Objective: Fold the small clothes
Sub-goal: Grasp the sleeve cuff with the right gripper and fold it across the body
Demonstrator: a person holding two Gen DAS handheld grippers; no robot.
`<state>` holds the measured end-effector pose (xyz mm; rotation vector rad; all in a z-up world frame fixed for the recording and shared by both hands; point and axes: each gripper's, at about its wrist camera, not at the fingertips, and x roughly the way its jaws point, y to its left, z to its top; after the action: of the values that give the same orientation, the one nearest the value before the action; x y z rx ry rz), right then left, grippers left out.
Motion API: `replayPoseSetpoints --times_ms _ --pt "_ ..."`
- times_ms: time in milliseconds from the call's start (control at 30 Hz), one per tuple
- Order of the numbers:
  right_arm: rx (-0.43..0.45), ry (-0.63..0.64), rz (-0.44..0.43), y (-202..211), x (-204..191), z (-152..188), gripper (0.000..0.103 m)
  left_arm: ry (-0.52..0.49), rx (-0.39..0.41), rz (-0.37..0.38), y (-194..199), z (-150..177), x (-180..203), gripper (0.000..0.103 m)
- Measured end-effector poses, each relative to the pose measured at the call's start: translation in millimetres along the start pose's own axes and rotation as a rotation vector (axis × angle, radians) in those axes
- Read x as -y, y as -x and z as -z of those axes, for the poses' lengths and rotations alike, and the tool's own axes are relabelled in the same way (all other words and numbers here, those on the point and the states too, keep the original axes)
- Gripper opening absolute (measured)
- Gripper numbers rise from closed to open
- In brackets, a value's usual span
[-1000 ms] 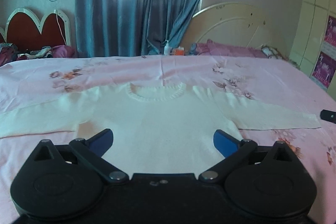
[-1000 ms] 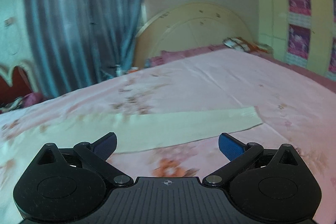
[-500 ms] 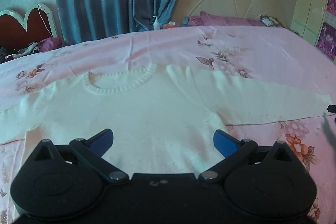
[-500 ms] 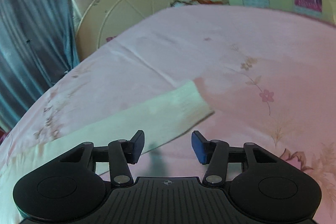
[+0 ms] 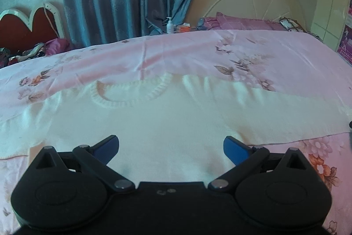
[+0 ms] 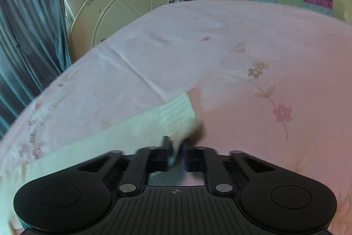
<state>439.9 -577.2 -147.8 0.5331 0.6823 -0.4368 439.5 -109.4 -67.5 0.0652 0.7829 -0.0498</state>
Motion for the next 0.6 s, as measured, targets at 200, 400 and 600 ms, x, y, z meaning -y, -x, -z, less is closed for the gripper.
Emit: replayPoseSetpoints --times_ms 200,400,600 --pt "0.084 0.083 -0.016 17.8 -49.2 -14.0 0.003 0.032 -0.016 -0.029 4.4 8.1 -55.0 0.100" --pt "0.095 0.314 -0.243 58.2 -177.6 27.4 0.003 0.083 -0.026 -0.029 -2.6 19.7 -121.7 0.099" --pt "0.023 0.525 -0.395 73.0 -304.2 110.7 0.003 0.109 -0.025 -0.015 -1.9 32.5 -177.2 0.099"
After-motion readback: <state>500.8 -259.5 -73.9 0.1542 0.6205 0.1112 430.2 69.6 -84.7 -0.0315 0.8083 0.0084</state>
